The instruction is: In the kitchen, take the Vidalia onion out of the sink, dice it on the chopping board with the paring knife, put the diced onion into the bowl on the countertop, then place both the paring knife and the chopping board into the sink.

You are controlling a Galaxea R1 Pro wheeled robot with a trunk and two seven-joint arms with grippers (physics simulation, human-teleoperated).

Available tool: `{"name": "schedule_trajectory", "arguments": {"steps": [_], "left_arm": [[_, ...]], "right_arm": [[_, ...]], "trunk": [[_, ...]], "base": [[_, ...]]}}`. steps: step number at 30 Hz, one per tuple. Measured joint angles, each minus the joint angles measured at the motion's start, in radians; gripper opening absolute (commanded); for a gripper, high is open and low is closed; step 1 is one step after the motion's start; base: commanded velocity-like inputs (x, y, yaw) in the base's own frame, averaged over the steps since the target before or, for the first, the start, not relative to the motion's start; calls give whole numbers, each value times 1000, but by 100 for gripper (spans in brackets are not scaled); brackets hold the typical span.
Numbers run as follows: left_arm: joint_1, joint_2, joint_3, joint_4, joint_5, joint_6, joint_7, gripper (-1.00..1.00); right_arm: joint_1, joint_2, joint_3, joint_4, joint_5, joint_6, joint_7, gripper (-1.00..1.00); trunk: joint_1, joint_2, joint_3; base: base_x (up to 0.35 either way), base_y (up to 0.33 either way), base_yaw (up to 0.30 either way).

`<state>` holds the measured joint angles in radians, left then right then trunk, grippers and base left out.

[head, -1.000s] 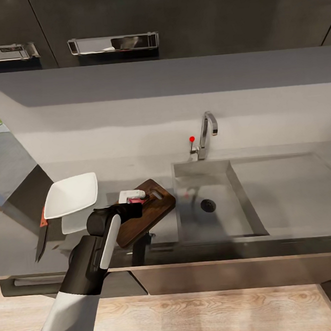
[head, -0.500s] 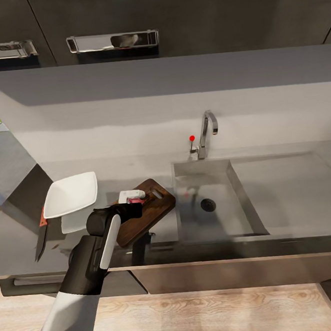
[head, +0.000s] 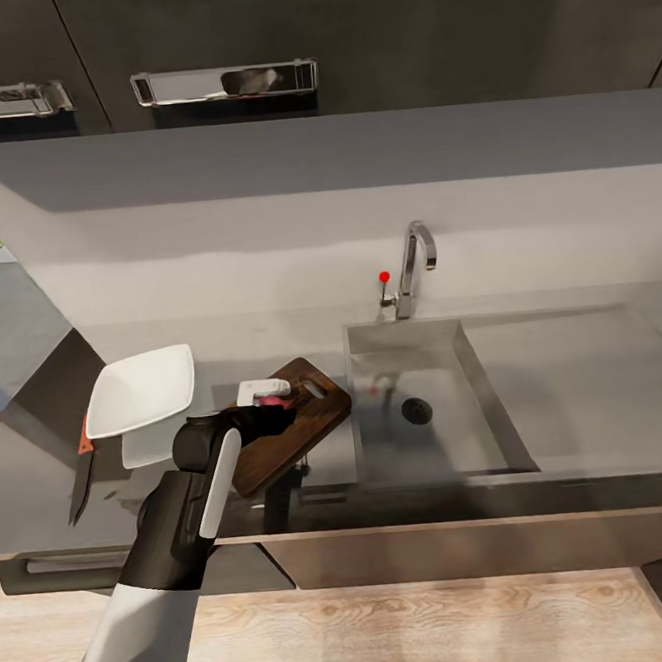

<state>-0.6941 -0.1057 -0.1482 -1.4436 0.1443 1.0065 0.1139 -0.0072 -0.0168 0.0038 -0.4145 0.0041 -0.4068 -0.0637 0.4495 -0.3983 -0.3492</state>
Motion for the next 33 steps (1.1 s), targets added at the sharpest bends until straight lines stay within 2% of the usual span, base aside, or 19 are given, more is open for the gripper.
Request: {"name": "schedule_trajectory", "arguments": {"steps": [13,33], "left_arm": [[0,1,1,-2,0,0,0,100],[0,1,1,-2,0,0,0,100]], "right_arm": [[0,0,0,0,0,0,0,100],[0,0,0,0,0,0,1,100]], "trunk": [[0,0,0],[1,0,0]], "base": [[-30,0,0],[-317,0,0]]}}
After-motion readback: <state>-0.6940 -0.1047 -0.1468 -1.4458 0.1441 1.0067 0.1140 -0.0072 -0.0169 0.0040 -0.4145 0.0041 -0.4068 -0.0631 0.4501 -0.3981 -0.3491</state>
